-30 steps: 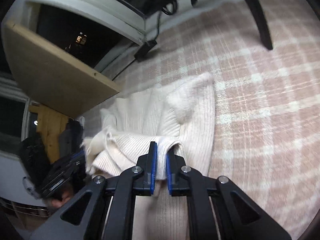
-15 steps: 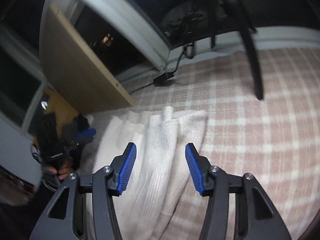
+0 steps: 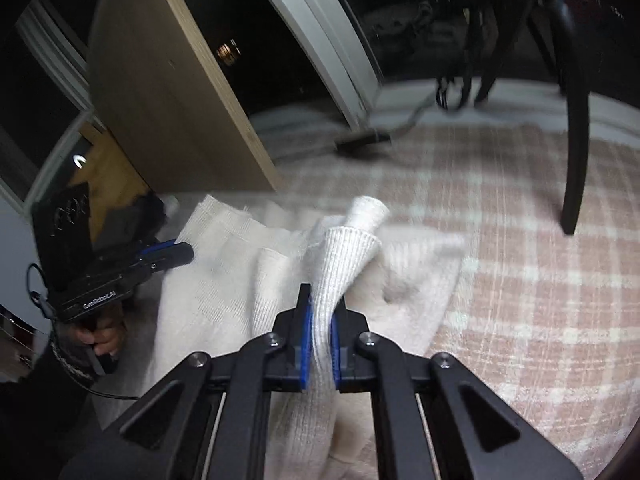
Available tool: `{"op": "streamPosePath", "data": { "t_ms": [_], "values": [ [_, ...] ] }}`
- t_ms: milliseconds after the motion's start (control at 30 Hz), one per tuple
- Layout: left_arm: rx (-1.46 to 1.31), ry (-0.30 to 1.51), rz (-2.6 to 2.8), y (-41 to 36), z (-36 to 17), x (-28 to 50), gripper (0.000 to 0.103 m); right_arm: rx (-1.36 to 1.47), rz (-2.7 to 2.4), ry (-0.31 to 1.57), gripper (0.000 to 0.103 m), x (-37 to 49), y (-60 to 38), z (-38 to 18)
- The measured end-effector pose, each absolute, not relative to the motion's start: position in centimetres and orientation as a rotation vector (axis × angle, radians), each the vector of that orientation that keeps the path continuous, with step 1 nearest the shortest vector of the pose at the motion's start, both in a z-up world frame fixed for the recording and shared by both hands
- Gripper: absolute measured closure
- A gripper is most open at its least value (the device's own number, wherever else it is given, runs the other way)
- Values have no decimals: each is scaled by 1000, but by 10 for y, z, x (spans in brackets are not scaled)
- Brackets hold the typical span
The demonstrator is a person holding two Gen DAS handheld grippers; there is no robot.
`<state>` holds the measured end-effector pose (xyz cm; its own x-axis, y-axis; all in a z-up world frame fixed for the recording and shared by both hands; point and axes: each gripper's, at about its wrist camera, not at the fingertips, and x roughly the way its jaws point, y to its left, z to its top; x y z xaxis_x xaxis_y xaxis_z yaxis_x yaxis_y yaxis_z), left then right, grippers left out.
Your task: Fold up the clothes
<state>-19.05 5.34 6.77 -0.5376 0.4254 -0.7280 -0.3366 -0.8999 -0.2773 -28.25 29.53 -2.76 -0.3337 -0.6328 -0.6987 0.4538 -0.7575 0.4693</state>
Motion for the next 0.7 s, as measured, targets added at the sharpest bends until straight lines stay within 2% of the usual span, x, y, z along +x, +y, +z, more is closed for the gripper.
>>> {"op": "streamPosePath", "data": {
  "t_ms": [33,167,300,367,400,433,467,500,567,700],
  "values": [
    [-1168,-153,2439,49,73,-191,97,1204,-2128,-263,95,-282,298,-23],
    [-1287,-88,2441,54,37,-216,97,1306,-2186,-256,96,-306,296,-42],
    [-1323,-9,2461,65,20,-225,96,1362,-2243,-81,95,-310,278,-61],
    [-1335,-22,2484,63,25,-225,88,1366,-2269,-25,93,-307,276,-54],
    [-1350,-46,2499,59,29,-225,84,1371,-2312,3,78,-305,278,-48],
    [-1366,-70,2513,55,33,-225,82,1375,-2355,30,69,-304,280,-41],
    [-1384,-72,2512,55,31,-228,74,1376,-2394,55,51,-302,283,-35],
    [-1403,-74,2511,56,30,-231,58,1355,-2407,46,38,-300,286,-30],
    [-1440,-77,2508,57,26,-238,39,1335,-2386,-4,28,-298,293,-24],
    [-1515,-84,2500,59,19,-252,39,1424,-2322,-57,28,-313,296,-33]
  ]
}}
